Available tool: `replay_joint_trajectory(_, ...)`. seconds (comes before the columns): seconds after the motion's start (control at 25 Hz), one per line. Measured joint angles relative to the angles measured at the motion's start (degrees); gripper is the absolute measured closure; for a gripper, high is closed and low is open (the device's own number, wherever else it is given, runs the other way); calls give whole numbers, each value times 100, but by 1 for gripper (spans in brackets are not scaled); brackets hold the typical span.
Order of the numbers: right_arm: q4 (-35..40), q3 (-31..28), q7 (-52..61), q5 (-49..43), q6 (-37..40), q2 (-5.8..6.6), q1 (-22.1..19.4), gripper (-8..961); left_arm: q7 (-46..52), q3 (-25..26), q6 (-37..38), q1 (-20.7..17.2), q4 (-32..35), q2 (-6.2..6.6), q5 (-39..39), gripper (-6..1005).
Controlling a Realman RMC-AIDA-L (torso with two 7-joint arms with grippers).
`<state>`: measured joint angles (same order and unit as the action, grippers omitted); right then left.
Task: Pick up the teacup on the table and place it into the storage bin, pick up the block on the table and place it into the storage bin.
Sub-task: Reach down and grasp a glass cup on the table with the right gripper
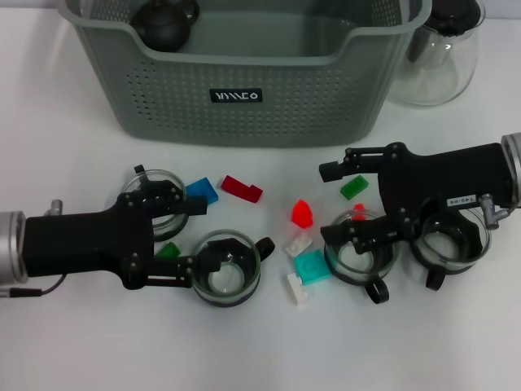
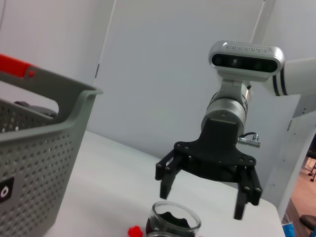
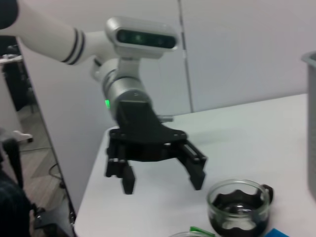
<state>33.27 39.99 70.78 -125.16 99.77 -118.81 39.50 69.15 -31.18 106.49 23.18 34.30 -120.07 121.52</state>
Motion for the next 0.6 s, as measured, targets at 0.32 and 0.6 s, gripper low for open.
replay_joint_trajectory(0.32,-27,-204,87,75,-47,27,-43,22,4,91,-41,-38,-185,-27,-25,128)
replay_joint_trajectory(0.6,-101,-333,97,155,215,33,-255,36,-1,241,-92,2,-214,-53,-40,128)
